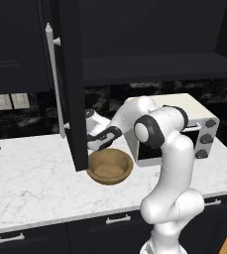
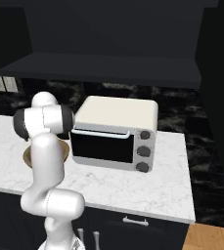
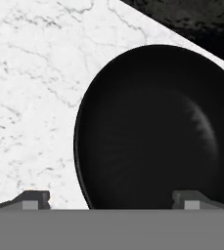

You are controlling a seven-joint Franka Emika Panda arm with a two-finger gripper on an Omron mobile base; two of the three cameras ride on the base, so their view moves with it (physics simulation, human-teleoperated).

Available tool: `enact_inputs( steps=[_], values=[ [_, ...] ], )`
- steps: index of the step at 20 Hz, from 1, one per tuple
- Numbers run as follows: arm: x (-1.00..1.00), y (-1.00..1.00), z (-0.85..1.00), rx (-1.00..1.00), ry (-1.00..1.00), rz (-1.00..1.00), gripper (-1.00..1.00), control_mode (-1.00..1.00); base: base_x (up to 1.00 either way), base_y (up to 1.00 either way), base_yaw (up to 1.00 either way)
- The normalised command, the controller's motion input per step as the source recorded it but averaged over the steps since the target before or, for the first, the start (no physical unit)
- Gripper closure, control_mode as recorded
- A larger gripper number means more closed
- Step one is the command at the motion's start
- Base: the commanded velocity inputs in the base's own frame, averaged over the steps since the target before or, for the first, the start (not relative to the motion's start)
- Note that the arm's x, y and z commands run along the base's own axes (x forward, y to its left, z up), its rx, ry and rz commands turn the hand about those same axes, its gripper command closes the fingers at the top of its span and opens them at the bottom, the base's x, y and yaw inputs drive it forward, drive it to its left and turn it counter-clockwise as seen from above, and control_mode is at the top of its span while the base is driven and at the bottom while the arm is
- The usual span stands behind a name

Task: Pick up the bowls on the counter and stack them on top of one another in the open cabinet. Place the smaller bowl on top of the larger bowl.

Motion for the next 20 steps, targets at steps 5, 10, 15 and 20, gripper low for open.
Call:
enact_inputs(
  steps=[5, 10, 15, 20],
  values=[
    [0.33, 0.1, -0.23, -0.01, 0.0, 0.0, -1.0, -1.0, 0.0, 0.0, 0.0],
    [0.02, 0.02, -0.07, 0.0, 0.0, 0.0, 1.0, -1.0, 0.0, 0.0, 0.0],
    [-0.03, 0.0, 0.0, 0.0, 0.0, 0.0, 1.0, -1.0, 0.0, 0.0, 0.0],
    [-0.09, -0.03, 0.21, 0.0, -0.04, 0.0, 1.0, -1.0, 0.0, 0.0, 0.0]
  ],
)
